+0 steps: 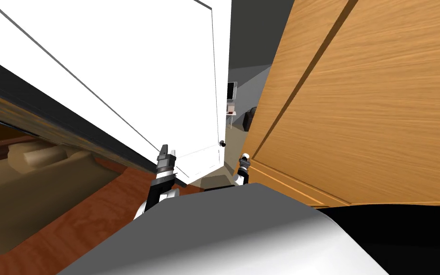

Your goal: Push the door open

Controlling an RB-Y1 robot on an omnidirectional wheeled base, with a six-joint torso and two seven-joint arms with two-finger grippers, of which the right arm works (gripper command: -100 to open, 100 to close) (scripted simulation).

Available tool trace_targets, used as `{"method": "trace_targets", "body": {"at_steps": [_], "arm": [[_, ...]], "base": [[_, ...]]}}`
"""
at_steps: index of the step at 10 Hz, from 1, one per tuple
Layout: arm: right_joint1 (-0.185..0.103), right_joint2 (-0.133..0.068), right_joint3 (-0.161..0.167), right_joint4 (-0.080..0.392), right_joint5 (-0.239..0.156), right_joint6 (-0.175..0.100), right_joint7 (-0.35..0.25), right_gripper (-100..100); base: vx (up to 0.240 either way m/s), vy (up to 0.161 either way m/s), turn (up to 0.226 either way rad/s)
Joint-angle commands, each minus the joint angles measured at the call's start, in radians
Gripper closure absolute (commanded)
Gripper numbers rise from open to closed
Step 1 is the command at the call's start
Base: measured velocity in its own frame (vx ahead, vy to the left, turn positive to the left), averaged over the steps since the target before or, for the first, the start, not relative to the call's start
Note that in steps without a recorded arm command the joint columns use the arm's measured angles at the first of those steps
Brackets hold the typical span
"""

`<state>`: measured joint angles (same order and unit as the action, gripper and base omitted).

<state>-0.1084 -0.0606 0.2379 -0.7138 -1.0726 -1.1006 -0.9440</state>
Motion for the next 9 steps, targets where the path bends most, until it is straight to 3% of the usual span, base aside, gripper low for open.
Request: {"method": "trace_targets", "body": {"at_steps": [1, 9], "arm": [[-0.01, -0.003, -0.031, 0.02, -0.02, -0.028, 0.006, 100], [-0.064, 0.039, -0.153, 0.098, -0.115, -0.103, 0.058, 100]], "base": [[0.036, -0.019, 0.104], [0.075, -0.046, 0.123]]}}
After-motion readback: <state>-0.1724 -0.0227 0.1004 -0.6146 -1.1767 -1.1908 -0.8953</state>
